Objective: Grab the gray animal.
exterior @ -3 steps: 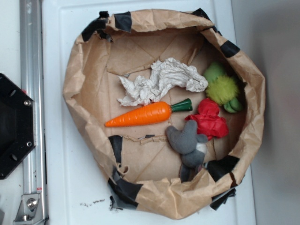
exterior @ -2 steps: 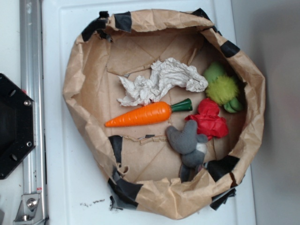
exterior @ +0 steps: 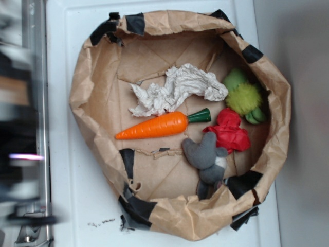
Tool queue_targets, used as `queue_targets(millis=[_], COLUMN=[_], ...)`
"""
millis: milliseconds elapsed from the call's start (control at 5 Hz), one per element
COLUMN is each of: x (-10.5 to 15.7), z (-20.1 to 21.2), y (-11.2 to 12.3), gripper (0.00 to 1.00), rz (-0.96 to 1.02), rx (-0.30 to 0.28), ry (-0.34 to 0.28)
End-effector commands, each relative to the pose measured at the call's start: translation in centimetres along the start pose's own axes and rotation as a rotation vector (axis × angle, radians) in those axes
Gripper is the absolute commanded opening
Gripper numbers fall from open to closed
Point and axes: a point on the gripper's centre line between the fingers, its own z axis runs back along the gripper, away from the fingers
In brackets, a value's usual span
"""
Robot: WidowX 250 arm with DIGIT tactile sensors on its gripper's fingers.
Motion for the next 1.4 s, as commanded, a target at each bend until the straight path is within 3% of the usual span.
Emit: queue_targets(millis=[0, 200, 400, 600, 800, 1000, 1200], x=[9.0, 11.8, 13.9, 13.1, 11.4, 10.4, 10.3], z=[-3.6, -4.8, -8.5, -12.1, -14.6, -17.0, -17.9], y=[0.5, 0.5, -1.1, -2.7, -4.5, -5.3, -5.4], gripper=[1.0, 1.0, 1.0, 1.0, 1.0, 0.96, 0.0], rz=[-0.191, -0.263, -0.408, -0.542, -0.661, -0.696, -0.672], rx=[-0.05, -0.022, -0.056, -0.049, -0.105, -0.068, -0.046], ry=[-0.17, -0.298, -0.302, -0.26, -0.217, -0.159, -0.112])
